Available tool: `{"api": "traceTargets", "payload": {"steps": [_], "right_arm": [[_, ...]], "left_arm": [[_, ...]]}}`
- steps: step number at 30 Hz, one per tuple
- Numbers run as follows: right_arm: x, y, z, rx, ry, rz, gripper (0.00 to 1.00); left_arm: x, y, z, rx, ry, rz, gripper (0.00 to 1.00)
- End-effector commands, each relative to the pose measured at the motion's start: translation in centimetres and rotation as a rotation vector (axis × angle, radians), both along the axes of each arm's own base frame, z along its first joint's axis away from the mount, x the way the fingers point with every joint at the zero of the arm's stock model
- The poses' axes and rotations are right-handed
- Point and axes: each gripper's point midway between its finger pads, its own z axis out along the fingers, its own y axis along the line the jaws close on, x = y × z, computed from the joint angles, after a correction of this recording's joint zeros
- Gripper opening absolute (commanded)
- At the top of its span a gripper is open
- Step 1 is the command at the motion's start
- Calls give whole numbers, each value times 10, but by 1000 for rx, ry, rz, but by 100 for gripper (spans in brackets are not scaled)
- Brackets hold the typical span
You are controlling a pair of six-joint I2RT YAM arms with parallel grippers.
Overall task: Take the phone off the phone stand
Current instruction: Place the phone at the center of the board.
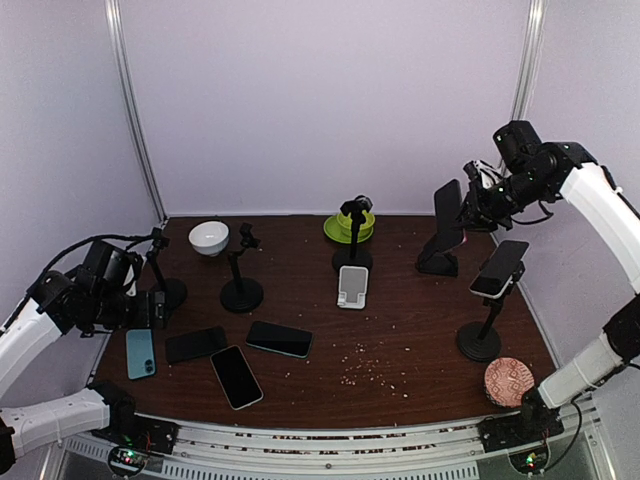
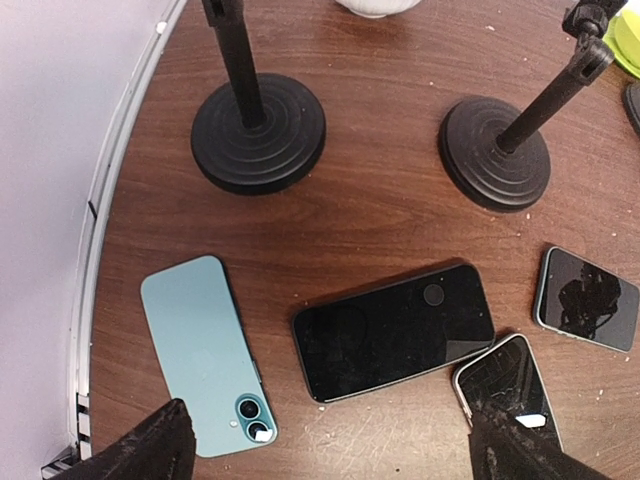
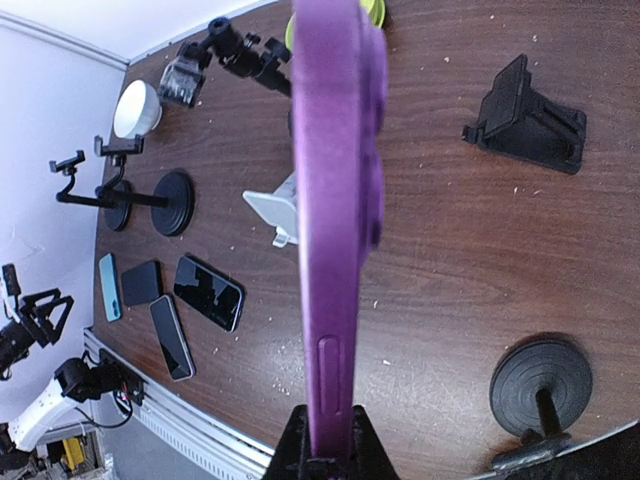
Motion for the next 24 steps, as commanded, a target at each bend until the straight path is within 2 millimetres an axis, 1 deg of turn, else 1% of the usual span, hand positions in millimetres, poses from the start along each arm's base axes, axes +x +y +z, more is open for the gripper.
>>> {"api": "traceTargets", "payload": {"steps": [1, 5, 11, 19, 24], "right_arm": [[-22, 14, 2, 78, -54, 101, 0], [-44, 23, -19, 92, -12, 156, 0], [-70, 42, -42, 78, 37, 252, 0], [-91, 60, -84, 9, 110, 341, 0], [-108, 79, -110, -39, 155, 422, 0]], "left_arm": [[4, 2, 12, -11, -33, 21, 98], [3, 1, 12, -15, -33, 20, 98], [4, 0, 7, -11, -12, 13, 98], [4, -1, 7, -12, -9, 12, 98], [3, -2, 7, -12, -8, 6, 98]]}}
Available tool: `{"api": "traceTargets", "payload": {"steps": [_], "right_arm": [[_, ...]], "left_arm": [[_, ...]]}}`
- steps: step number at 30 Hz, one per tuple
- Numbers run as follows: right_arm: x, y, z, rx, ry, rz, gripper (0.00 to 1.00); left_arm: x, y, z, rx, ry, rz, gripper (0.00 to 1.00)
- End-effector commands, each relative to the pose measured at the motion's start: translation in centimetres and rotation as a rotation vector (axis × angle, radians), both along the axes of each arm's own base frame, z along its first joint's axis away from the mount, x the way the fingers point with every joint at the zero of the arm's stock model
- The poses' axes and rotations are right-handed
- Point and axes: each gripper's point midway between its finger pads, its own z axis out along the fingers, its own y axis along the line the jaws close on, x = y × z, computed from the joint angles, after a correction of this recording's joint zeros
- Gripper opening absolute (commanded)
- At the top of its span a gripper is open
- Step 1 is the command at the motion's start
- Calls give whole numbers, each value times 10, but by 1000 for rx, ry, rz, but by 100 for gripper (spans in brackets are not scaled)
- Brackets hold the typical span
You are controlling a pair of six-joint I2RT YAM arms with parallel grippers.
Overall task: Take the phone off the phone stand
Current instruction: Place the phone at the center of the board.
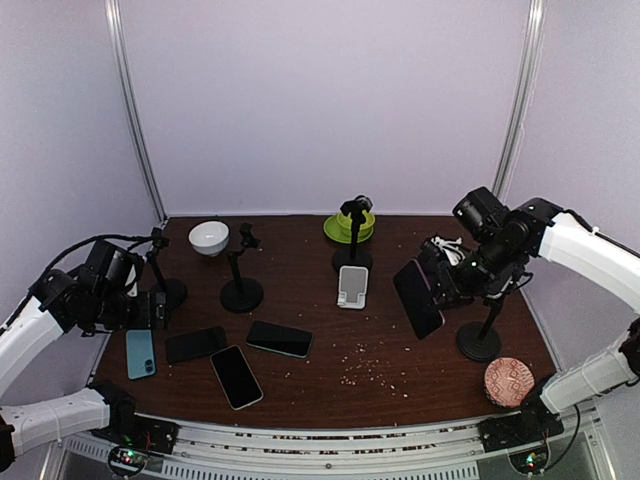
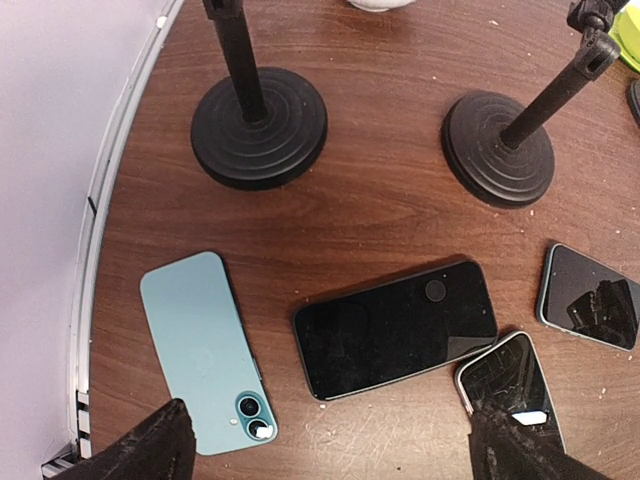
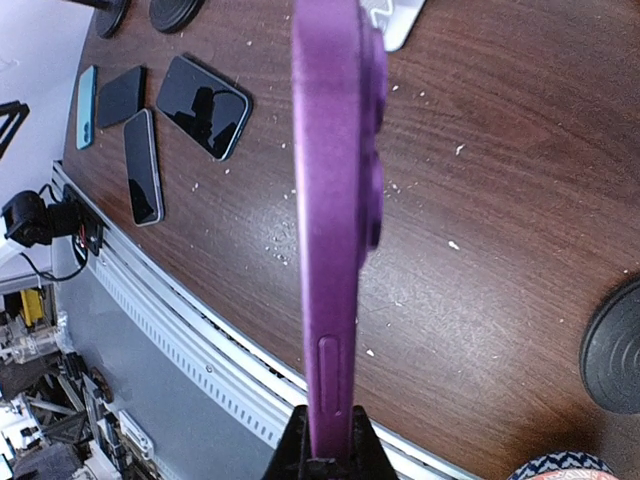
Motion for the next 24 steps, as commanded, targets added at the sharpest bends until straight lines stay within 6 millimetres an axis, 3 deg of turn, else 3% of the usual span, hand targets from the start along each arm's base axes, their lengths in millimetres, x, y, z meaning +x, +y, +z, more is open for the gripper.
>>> {"api": "traceTargets", "payload": {"steps": [1, 11, 24], "right_arm": [[-2, 21, -12, -2, -36, 76, 0], [-16, 62, -55, 20, 71, 154, 0], [-5, 88, -94, 31, 192, 117, 0]], "left_arm": [[3, -3, 10, -17, -25, 0, 98], [3, -5, 9, -14, -23, -10, 98], [3, -2, 11, -9, -36, 6, 98]]}}
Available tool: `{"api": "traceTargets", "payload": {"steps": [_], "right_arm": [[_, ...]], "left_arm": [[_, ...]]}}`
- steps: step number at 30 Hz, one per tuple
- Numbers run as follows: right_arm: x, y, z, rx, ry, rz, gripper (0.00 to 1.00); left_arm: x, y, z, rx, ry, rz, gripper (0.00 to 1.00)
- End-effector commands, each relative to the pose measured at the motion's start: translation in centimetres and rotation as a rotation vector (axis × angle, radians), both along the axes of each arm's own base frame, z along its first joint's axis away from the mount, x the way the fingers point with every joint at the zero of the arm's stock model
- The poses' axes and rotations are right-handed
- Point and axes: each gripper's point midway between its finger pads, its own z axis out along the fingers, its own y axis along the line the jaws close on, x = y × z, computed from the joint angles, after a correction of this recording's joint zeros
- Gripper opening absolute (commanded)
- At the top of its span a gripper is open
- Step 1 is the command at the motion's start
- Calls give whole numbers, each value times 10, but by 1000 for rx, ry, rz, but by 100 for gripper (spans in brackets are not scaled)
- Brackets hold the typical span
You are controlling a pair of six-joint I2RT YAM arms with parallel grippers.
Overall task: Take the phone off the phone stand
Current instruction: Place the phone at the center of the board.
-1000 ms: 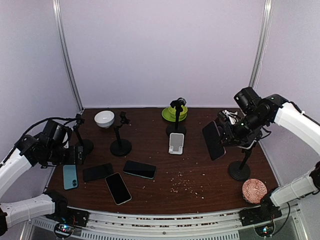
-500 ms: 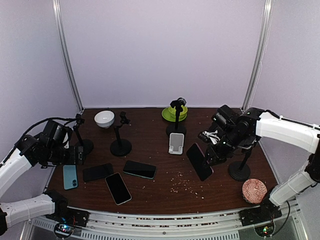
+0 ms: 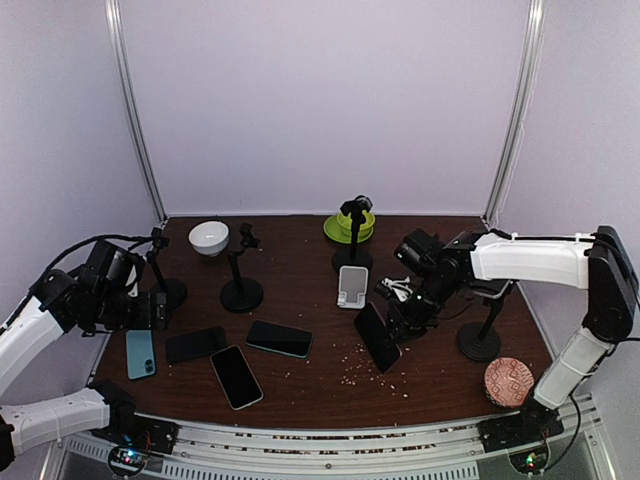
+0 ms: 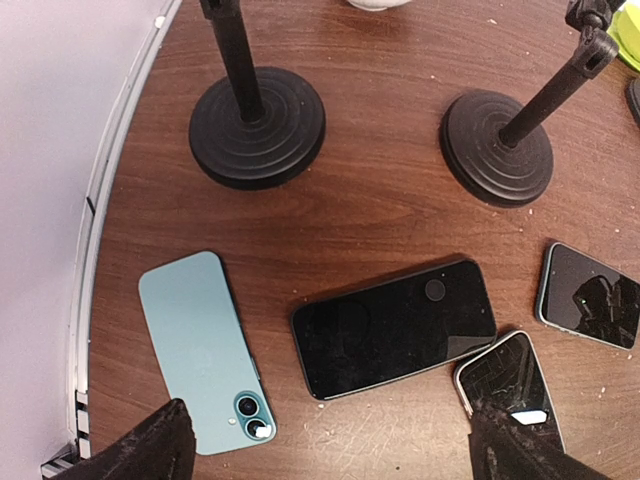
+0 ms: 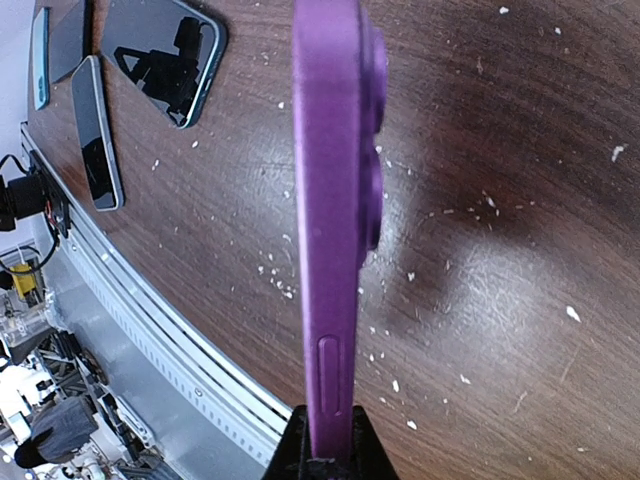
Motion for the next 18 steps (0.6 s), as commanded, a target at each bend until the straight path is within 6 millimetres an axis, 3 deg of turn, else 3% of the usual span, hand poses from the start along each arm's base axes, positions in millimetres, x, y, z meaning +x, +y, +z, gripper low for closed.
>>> {"api": "traceTargets", "payload": {"steps": [1, 9, 18], "right_arm": [[7, 19, -1, 61, 19, -9, 0], [14, 35, -17, 76, 74, -14, 0], [17, 38, -37, 38, 115, -5, 0]], "left_arm": [[3, 0, 12, -8, -39, 13, 98], [3, 2, 12, -4, -43, 19, 98], [3, 2, 13, -4, -45, 19, 98]]}}
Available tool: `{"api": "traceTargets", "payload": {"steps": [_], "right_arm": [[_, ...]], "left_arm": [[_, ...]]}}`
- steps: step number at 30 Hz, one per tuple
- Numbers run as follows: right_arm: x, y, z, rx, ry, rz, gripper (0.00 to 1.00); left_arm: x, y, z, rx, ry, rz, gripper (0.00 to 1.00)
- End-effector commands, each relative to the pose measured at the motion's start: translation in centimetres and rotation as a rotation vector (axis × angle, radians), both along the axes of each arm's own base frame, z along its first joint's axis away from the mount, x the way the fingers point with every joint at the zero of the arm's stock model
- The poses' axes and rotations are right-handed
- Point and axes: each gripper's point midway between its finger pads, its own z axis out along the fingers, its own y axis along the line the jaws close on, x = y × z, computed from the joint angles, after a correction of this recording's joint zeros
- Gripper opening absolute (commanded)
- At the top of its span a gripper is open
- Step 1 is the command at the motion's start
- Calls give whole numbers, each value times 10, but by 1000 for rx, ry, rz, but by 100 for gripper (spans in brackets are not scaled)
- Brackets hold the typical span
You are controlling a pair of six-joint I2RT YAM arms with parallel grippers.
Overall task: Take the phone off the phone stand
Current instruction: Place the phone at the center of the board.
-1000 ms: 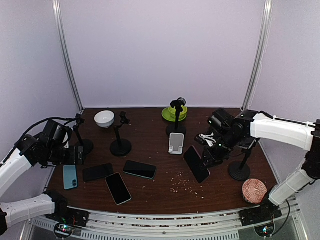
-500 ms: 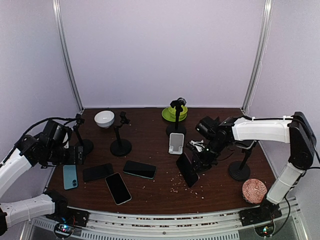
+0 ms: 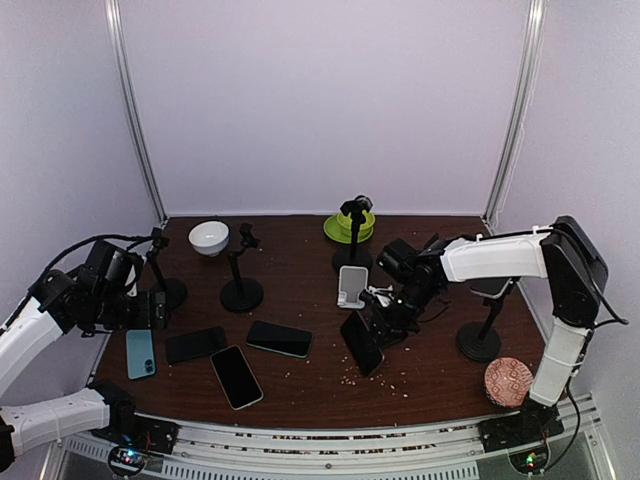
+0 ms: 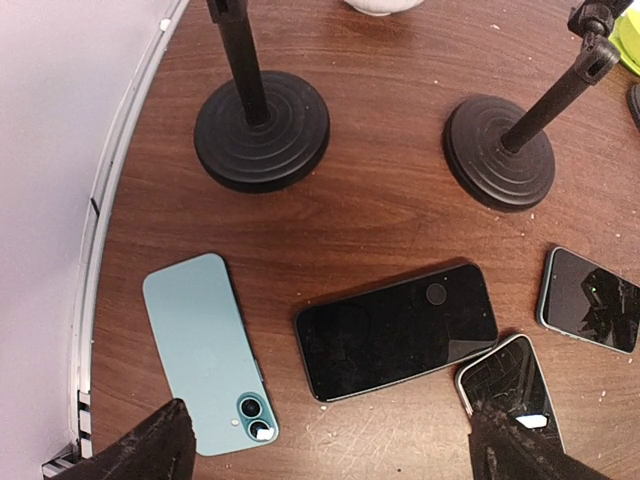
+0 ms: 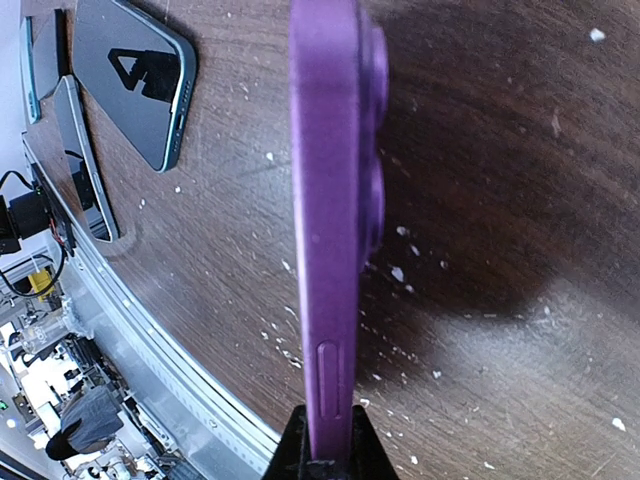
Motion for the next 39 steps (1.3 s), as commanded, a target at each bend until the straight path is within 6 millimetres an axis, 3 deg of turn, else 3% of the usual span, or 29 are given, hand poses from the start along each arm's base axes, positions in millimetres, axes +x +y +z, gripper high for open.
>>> {"api": "traceTargets", "payload": {"steps": [1, 10, 25, 39], "right_arm": [[4, 10, -1, 15, 10, 10, 0], [12, 14, -14, -29, 28, 15, 1], [33, 26, -26, -84, 40, -12, 18], [39, 11, -26, -177, -4, -26, 23]], "left_arm": [[3, 0, 11, -7, -34, 11, 98], [4, 0, 11, -6, -33, 11, 98], [3, 2, 10, -1, -35, 18, 98], [4, 1, 10, 0, -32, 17, 98]]}}
